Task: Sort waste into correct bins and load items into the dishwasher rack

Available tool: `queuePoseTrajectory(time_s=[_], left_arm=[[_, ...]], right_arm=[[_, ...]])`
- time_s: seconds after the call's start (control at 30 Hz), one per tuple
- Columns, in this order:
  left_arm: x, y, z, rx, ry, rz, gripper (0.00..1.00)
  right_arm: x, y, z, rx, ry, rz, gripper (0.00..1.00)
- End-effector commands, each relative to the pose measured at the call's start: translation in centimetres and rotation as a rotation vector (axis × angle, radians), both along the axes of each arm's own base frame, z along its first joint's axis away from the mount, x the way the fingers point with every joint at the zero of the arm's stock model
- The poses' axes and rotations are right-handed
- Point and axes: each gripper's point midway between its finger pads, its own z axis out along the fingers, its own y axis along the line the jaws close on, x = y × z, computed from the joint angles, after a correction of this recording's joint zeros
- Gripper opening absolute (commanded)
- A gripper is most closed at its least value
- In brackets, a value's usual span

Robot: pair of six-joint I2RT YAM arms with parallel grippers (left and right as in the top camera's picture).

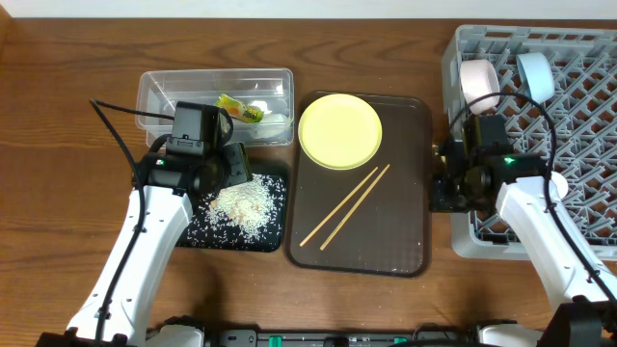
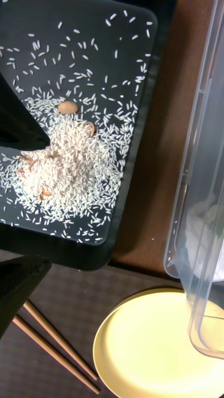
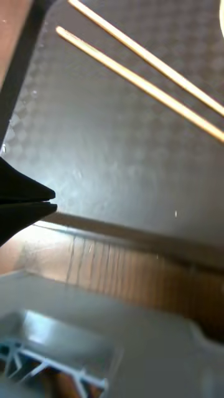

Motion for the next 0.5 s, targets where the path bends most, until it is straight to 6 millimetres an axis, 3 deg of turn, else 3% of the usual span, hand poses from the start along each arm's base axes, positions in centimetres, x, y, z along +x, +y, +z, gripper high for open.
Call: queuePoseTrajectory(time_s=[0.0, 0.13, 0.47], left_arm=[[0.1, 0.3, 0.5, 0.017, -0.021, -0.008, 0.57], [0.1, 0.3, 0.5, 0.017, -0.021, -0.008, 0.57], [0.1, 0.3, 0.5, 0.017, -0.021, -0.008, 0.57]], right_arm=[[-0.3, -0.4, -0.5, -0.056, 0.011, -0.003, 0.01], [-0.2, -3.5, -0.7, -0.205, 0.019, -0.189, 0.01], [1.2, -6.7, -0.4, -0.294, -0.038, -0.328, 0.01]])
